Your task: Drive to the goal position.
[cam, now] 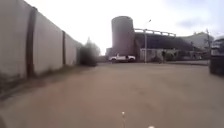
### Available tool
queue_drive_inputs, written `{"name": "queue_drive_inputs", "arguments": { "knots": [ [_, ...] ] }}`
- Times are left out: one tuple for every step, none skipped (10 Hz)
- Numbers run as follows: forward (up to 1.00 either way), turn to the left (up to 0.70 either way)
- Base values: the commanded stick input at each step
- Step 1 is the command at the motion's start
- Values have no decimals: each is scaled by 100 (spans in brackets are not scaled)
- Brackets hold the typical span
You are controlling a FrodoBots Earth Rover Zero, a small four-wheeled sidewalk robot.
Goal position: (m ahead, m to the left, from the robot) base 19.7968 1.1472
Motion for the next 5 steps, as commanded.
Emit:
{"name": "queue_drive_inputs", "arguments": {
  "knots": [
    [70,1],
    [70,1],
    [70,1],
    [70,1],
    [70,1]
  ]
}}
